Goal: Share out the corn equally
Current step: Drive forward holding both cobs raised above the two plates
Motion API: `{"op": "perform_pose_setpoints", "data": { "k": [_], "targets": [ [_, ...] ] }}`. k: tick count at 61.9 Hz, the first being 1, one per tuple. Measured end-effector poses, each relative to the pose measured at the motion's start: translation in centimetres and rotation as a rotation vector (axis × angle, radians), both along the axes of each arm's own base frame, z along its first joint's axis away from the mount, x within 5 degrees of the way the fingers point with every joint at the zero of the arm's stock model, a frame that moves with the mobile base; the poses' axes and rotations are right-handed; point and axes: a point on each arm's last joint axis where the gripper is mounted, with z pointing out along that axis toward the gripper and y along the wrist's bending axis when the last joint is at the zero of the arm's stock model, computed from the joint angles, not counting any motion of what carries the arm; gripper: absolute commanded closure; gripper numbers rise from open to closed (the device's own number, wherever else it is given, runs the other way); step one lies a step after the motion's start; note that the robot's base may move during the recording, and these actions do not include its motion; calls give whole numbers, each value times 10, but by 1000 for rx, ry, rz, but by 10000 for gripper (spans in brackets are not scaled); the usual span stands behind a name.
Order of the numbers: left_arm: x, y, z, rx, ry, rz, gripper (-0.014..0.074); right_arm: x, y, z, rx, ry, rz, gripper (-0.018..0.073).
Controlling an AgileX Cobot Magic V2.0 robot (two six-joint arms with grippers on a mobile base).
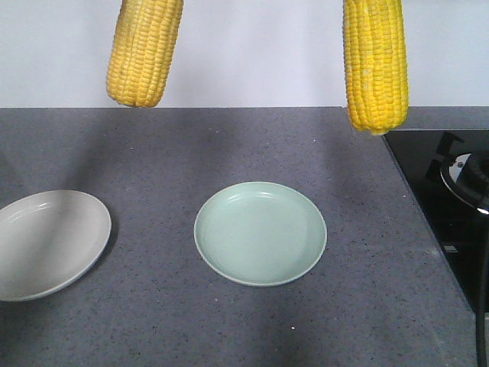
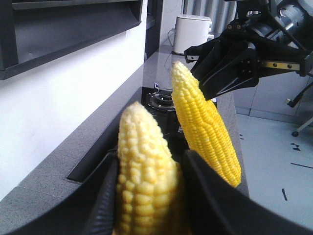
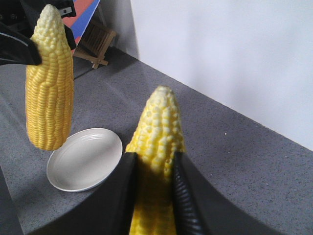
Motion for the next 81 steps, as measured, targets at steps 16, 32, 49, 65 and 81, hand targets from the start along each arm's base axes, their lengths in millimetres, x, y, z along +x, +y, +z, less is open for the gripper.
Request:
{"op": "perform_pose_setpoints", "data": {
  "k": [16,32,49,65,81],
  "targets": [
    [0,0,0,0,0,0,603,0,0,0,0,0,0,565],
    [0,0,0,0,0,0,603,0,0,0,0,0,0,565],
    [0,0,0,0,0,0,603,0,0,0,0,0,0,565],
    [0,0,0,0,0,0,603,0,0,0,0,0,0,565],
    [0,0,0,0,0,0,603,0,0,0,0,0,0,565]
  ]
}}
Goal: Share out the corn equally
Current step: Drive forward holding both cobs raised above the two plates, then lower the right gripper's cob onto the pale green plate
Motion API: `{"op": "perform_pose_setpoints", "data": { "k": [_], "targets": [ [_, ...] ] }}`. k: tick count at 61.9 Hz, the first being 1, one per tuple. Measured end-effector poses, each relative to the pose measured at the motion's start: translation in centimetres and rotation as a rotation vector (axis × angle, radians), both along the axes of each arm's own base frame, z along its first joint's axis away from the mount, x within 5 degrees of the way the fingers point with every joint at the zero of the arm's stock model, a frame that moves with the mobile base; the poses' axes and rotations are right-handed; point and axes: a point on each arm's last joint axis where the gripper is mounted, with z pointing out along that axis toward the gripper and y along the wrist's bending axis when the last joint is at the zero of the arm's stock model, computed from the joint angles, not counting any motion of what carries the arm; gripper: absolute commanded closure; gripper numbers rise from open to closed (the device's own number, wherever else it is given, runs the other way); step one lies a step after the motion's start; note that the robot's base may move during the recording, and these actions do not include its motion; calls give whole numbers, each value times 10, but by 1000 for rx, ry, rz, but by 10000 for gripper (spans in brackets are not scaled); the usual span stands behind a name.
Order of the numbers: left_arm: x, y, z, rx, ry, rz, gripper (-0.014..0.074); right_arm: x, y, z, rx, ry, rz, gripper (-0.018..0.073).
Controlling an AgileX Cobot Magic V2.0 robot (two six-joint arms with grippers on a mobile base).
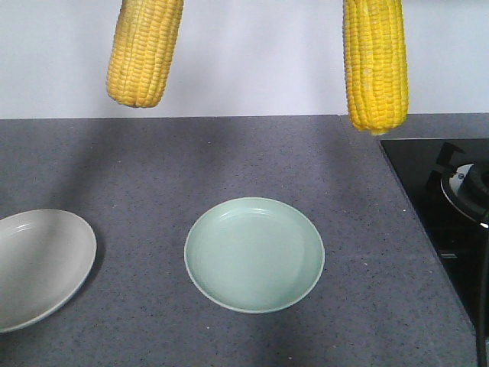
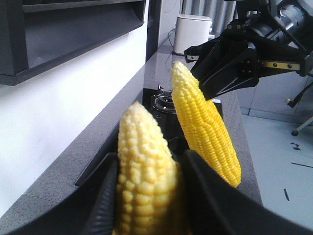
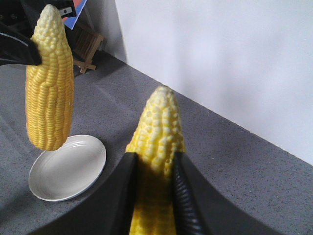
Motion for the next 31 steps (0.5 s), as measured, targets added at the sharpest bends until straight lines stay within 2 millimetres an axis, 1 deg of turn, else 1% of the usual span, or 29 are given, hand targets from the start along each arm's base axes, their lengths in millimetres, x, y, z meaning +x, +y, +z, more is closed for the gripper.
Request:
{"op": "perform_pose_setpoints", "data": {
  "k": [31],
  "targets": [
    [0,0,0,0,0,0,603,0,0,0,0,0,0,565]
  ]
}}
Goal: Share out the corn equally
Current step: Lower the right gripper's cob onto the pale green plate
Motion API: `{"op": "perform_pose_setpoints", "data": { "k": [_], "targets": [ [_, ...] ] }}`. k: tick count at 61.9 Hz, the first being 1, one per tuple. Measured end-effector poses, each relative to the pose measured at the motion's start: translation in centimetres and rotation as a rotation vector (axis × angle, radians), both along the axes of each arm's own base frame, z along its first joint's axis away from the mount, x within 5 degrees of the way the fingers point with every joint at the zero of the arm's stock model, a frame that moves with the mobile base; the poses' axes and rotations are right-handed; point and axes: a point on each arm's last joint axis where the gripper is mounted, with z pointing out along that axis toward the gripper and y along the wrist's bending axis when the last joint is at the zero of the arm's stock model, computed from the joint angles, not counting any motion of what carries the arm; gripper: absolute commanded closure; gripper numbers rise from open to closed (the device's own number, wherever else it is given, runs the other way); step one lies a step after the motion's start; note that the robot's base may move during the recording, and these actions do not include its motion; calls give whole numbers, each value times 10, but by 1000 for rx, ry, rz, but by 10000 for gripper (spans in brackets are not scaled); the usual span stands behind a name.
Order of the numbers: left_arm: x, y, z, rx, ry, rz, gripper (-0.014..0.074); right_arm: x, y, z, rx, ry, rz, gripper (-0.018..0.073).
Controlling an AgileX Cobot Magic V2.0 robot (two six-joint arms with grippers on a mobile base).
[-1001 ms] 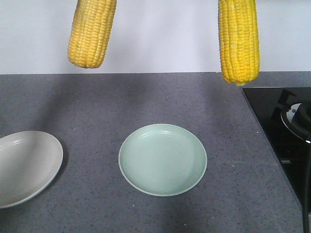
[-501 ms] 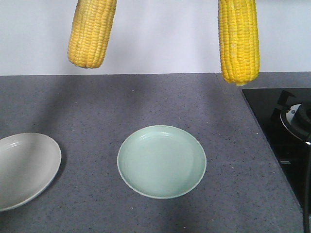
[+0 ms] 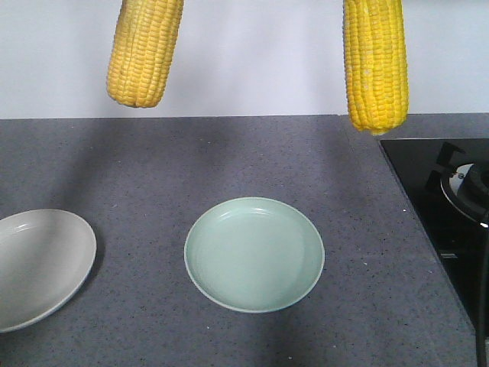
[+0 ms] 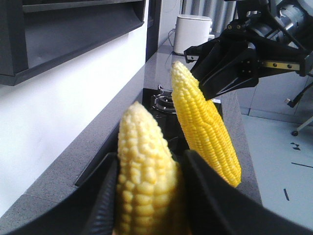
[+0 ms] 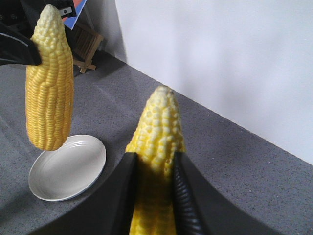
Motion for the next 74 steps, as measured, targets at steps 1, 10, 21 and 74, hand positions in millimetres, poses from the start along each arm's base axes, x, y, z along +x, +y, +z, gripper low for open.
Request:
{"op": "perform_pose_setpoints", "data": {
  "k": [1,10,21,74],
  "targets": [
    [0,0,0,0,0,0,603,0,0,0,0,0,0,565],
    [0,0,0,0,0,0,603,0,0,0,0,0,0,565],
    [0,0,0,0,0,0,603,0,0,0,0,0,0,565],
    [0,0,0,0,0,0,603,0,0,0,0,0,0,565]
  ]
}}
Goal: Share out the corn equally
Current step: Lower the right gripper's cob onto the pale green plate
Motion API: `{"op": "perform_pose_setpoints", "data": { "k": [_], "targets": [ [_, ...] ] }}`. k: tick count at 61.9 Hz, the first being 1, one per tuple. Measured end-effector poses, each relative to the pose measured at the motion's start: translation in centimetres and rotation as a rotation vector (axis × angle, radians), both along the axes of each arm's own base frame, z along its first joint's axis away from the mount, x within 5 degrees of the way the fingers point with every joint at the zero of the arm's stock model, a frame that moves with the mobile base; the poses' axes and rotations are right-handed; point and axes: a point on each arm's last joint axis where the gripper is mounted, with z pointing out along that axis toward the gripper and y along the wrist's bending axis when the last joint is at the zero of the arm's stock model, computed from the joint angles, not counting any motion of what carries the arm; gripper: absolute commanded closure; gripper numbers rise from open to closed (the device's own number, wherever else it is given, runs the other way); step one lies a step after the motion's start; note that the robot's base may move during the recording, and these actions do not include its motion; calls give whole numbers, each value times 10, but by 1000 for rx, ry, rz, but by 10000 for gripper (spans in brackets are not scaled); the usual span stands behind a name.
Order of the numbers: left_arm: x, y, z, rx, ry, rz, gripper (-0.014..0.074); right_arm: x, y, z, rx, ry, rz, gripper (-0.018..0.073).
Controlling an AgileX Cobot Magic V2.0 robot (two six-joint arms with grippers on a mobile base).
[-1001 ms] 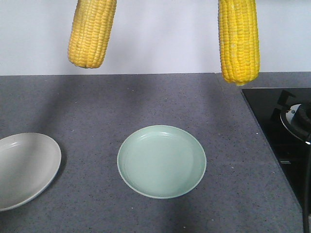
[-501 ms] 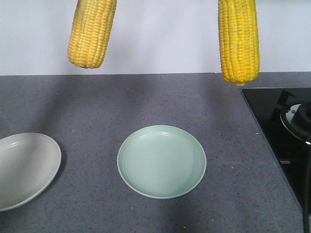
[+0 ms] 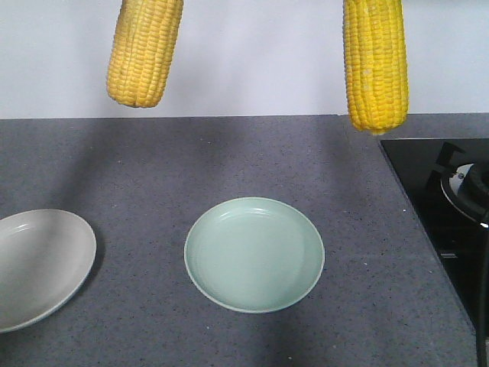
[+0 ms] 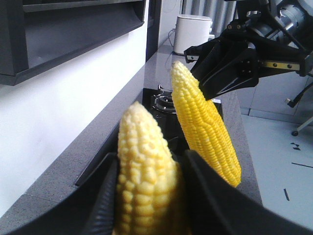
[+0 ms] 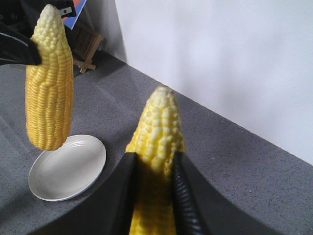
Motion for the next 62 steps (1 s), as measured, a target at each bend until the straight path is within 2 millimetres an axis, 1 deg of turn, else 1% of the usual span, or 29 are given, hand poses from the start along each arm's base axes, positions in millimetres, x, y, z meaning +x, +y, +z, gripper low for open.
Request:
{"op": "perform_pose_setpoints", "data": {
  "k": [47,53,56,59,62],
  "targets": [
    [0,0,0,0,0,0,603,1,1,0,16,3,10,565],
    [0,0,0,0,0,0,603,9,8,-6,24,25,36,565],
    [0,0,0,0,0,0,603,17,17,-14,25,50,63,565],
    [0,0,0,0,0,0,603,25,29,-23,24,79,101,565],
    [0,1,0,0,0,2,603,37,43,-38,16,124,141,565]
  ]
}}
